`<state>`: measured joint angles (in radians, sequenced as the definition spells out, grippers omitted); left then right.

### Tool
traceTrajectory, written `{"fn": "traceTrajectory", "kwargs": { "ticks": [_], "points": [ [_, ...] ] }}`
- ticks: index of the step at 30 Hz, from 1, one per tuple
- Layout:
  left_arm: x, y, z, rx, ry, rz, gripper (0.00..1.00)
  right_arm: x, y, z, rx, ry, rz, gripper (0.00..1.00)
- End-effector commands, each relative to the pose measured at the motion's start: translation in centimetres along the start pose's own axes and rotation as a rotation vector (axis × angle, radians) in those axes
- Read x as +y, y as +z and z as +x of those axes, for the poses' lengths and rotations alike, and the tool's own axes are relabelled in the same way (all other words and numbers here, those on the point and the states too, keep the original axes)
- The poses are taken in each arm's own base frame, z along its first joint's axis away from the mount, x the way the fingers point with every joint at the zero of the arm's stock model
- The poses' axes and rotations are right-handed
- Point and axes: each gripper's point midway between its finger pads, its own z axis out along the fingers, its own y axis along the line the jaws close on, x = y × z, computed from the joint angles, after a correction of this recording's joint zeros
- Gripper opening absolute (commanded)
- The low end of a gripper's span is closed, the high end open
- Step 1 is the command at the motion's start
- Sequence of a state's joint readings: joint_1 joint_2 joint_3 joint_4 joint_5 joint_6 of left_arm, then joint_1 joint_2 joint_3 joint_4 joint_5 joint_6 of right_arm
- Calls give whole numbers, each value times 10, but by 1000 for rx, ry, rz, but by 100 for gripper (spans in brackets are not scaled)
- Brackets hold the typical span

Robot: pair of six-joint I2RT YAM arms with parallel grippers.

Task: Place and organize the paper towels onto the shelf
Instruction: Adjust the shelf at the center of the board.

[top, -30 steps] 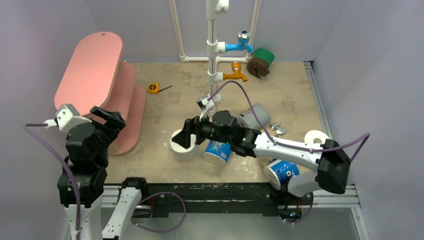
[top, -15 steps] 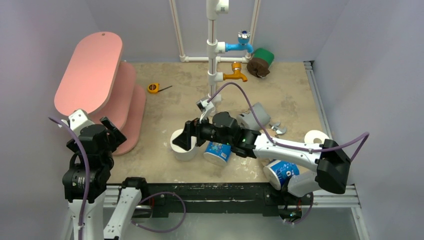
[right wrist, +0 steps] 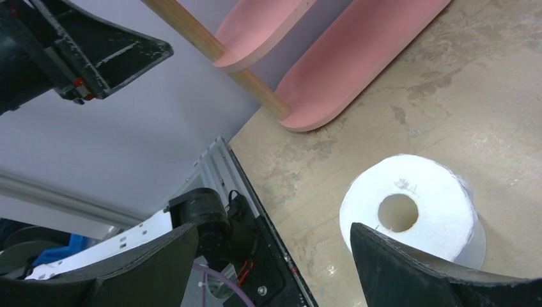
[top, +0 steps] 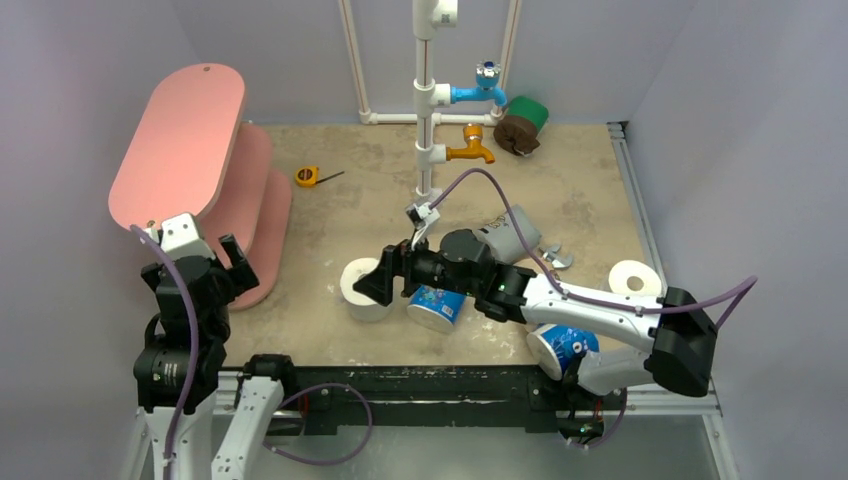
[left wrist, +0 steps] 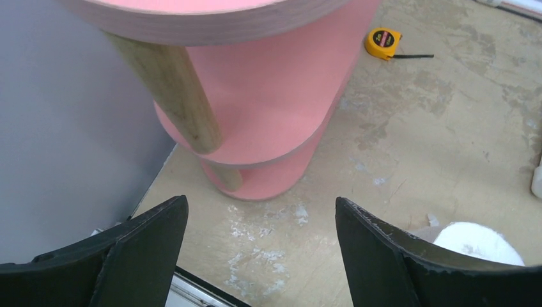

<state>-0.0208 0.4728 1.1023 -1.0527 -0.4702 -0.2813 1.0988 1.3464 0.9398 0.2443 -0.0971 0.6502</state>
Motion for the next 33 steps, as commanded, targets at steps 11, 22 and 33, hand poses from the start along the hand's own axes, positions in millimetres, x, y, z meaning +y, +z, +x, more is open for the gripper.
{"fn": "traceTrajectory", "kwargs": {
  "ticks": [11,22,33],
  "points": [
    [16,2,-6,-3,101,-80,92,21,-26,-10,-64,0,-98,91],
    [27,26,-8,-75,129,-200,100,20,-36,-4,-60,11,-109,91],
    [16,54,-7,-138,156,-173,100,16,-40,-3,-73,1,-94,92]
  ]
}}
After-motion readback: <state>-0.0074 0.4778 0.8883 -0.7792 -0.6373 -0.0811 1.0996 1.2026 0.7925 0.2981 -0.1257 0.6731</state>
